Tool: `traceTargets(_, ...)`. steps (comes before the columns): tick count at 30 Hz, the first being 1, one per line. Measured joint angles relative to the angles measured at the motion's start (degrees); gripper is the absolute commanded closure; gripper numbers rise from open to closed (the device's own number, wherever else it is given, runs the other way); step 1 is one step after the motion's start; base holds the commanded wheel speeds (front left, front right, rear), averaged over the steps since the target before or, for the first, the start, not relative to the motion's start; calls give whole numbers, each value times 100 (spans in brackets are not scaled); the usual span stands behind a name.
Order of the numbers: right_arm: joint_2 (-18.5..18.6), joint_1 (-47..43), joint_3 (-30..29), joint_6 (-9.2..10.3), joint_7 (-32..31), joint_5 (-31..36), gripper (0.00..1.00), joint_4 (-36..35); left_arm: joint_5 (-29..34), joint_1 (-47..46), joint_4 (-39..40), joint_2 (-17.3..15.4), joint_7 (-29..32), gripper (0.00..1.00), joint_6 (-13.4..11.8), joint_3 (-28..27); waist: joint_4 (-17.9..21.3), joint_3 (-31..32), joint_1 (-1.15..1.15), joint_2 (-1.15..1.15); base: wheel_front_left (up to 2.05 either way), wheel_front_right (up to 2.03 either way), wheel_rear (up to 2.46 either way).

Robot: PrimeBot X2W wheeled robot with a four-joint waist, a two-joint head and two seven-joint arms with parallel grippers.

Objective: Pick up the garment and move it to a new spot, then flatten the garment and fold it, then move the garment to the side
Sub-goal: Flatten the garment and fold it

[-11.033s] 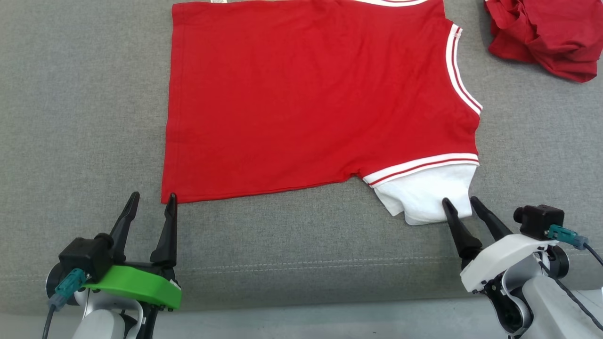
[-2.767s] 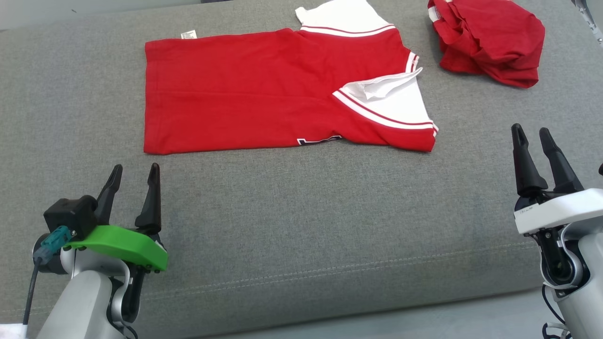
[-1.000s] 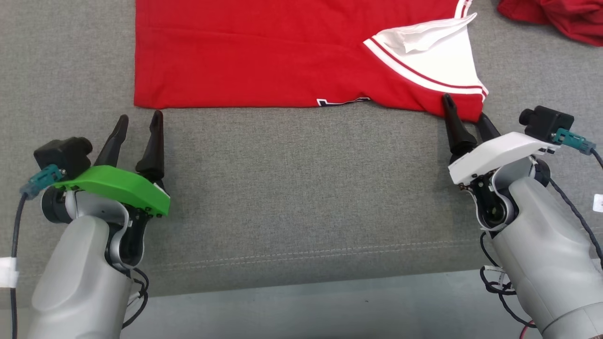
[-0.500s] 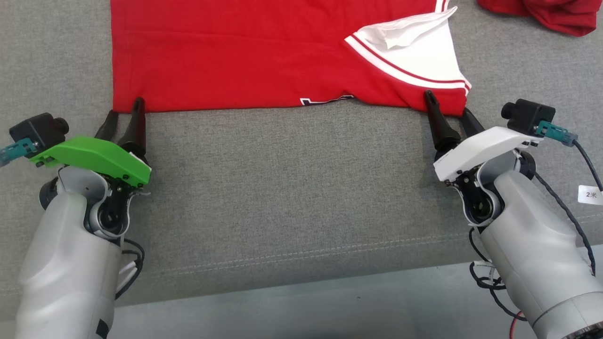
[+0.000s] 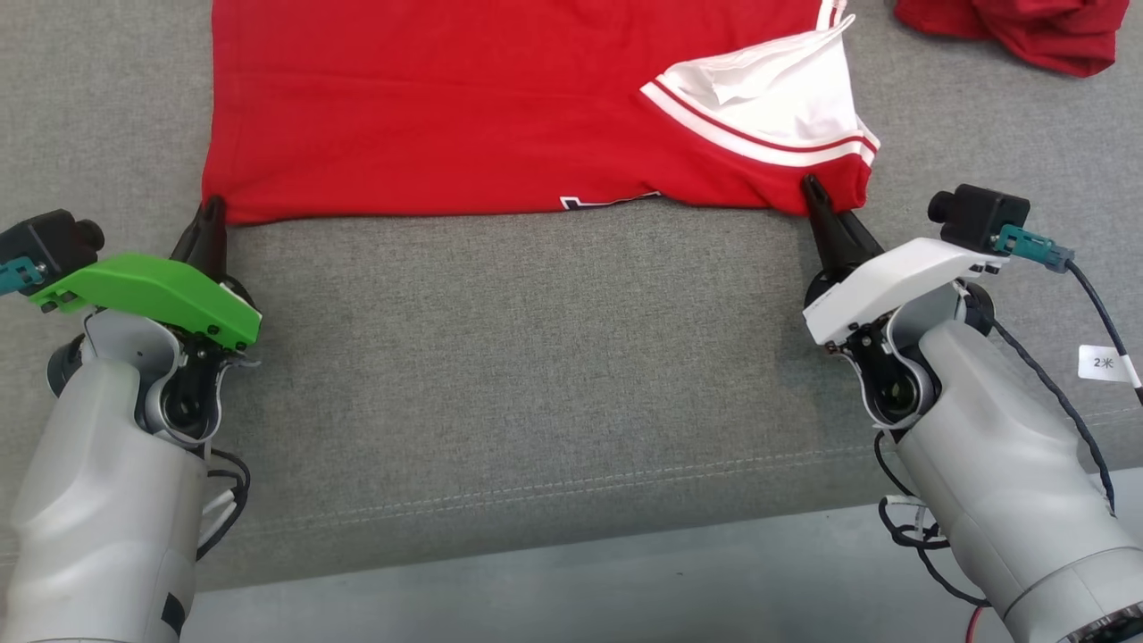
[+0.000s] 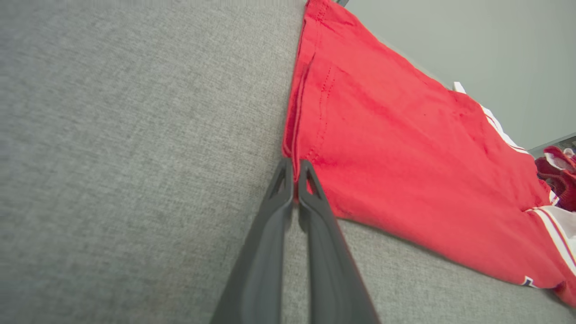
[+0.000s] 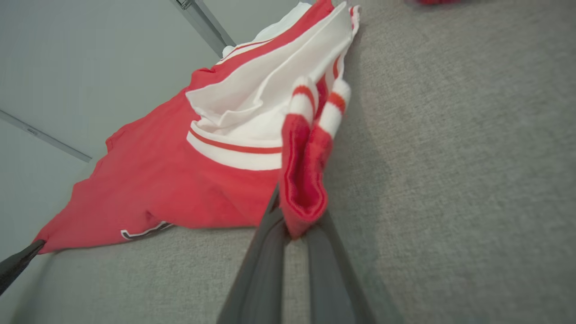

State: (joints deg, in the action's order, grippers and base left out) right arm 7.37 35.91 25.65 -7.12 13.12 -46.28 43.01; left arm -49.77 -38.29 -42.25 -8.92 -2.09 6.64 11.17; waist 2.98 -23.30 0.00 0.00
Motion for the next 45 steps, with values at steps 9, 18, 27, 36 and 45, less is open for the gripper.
traceTargets(9,205,-222,188,0,36,-287,100,-199,120,240,14,-149,-220,100,47,358,3,290,0,0,0,0,0)
traceTargets(18,503,-704,370,0,47,-526,100,-383,524,800,393,-268,-686,100,48,1015,8,643,0,0,0,0,0)
traceTargets(27,751,-1193,504,0,53,-736,100,-576,506,1375,531,-302,-981,100,49,1109,-66,950,0,0,0,0,0)
traceTargets(36,957,-1601,673,-1,49,-935,100,-781,447,1791,676,-299,-1057,100,49,1124,-133,1137,0,0,0,0,0)
traceTargets(45,1047,-1891,793,-1,45,-1074,100,-972,375,2114,750,-303,-1074,100,51,1084,-107,1217,0,0,0,0,0)
